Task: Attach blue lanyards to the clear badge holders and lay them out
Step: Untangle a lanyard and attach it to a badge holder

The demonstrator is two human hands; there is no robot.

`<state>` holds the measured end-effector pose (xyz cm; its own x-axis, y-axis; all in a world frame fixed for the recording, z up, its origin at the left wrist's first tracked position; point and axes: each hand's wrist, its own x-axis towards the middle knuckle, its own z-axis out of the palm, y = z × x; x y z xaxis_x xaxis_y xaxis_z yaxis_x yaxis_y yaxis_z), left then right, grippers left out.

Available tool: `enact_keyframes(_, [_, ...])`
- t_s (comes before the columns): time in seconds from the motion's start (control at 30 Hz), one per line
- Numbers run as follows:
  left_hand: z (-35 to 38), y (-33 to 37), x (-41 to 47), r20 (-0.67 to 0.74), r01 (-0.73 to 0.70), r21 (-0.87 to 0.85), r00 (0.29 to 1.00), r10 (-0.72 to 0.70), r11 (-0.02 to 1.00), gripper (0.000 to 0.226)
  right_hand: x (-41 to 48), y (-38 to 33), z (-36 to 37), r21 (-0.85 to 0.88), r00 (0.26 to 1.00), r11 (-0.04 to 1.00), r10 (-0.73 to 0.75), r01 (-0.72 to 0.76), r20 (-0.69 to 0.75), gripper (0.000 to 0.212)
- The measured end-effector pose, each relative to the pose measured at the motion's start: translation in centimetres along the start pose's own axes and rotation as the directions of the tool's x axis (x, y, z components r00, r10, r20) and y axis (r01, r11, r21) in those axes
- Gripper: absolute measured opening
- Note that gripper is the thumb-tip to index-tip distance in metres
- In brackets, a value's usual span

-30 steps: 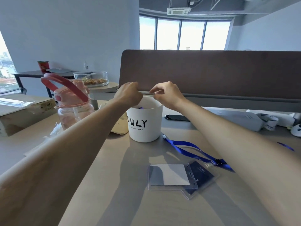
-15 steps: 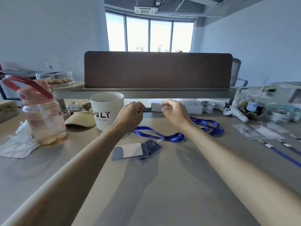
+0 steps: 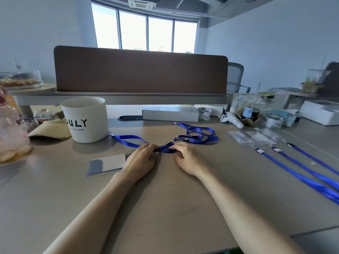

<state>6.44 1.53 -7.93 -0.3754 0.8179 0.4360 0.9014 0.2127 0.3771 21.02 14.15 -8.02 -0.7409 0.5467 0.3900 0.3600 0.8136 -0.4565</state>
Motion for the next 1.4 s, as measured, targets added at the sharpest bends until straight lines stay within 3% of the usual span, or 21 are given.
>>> enact_keyframes(0.23, [-0.5, -0.8, 0.1, -0.022, -0.076, 0.038, 0.997, 0.077, 0.996, 0.028, 0.1, 0.6, 0.0, 0.022, 0.999, 1.0, 0.019, -0.019, 0.03, 0.037])
enact_keyframes(0.33, [-0.7, -0.4, 0.0, -0.043, -0.047, 0.025, 0.998, 0.048, 0.999, 0.028, 0.3, 0.3, 0.2, -0.08, 0.998, 0.996, -0.024, 0.029, 0.059, 0.039])
enact_keyframes(0.43, [-1.3, -0.4, -0.3, -0.086, 0.001, -0.023, 0.996, -0.003, 1.0, 0.031, 0.4, 0.3, 0.2, -0.074, 0.999, 0.997, -0.013, 0.017, 0.051, 0.038])
enact_keyframes(0.6, [-2.2, -1.2, -0.6, -0.022, 0.146, -0.055, 0.989, -0.148, 0.988, 0.021, 0.2, 0.2, 0.3, -0.074, 0.993, 0.995, -0.065, 0.072, 0.1, 0.038])
enact_keyframes(0.7, [-4.2, -2.4, -0.9, 0.046, 0.3, -0.072, 0.954, -0.298, 0.951, 0.047, 0.3, 0.0, 0.3, -0.114, 0.99, 0.99, -0.072, 0.086, 0.119, 0.043])
enact_keyframes(0.8, [-6.1, -4.2, -2.0, 0.215, 0.346, 0.149, 0.903, -0.372, 0.926, 0.077, 1.0, 0.2, 0.1, -0.132, 0.988, 0.987, -0.079, 0.096, 0.133, 0.049])
enact_keyframes(0.87, [-6.4, -4.9, -2.8, 0.267, 0.341, 0.203, 0.883, -0.386, 0.918, 0.08, 1.5, 0.4, 0.1, -0.148, 0.989, 0.987, -0.039, 0.061, 0.144, 0.052])
enact_keyframes(0.97, [-6.3, -5.3, -3.3, 0.184, 0.321, 0.225, 0.913, -0.364, 0.92, 0.075, 2.3, 0.5, 0.4, -0.2, 0.993, 0.98, 0.022, 0.002, 0.118, 0.05])
enact_keyframes(1.07, [-6.5, -5.3, -3.3, 0.09, 0.359, 0.188, 0.92, -0.38, 0.914, 0.077, 2.8, 0.9, 0.6, -0.306, 0.999, 0.951, 0.028, -0.036, -0.032, 0.042])
enact_keyframes(1.17, [-6.4, -5.4, -3.1, -0.008, 0.409, 0.082, 0.912, -0.41, 0.909, 0.081, 3.1, 1.6, 0.3, -0.34, 0.973, 0.921, 0.132, -0.192, -0.192, 0.034])
enact_keyframes(1.27, [-6.4, -4.6, -2.7, -0.072, 0.388, -0.024, 0.919, -0.388, 0.921, 0.074, 3.6, 2.2, -0.1, -0.259, 0.922, 0.892, 0.322, -0.371, -0.214, 0.032])
enact_keyframes(1.4, [-5.2, -2.1, -1.5, 0.018, 0.229, -0.032, 0.973, -0.229, 0.973, 0.064, 3.9, 3.4, -1.3, -0.065, 0.93, 0.934, 0.34, -0.352, -0.138, 0.027])
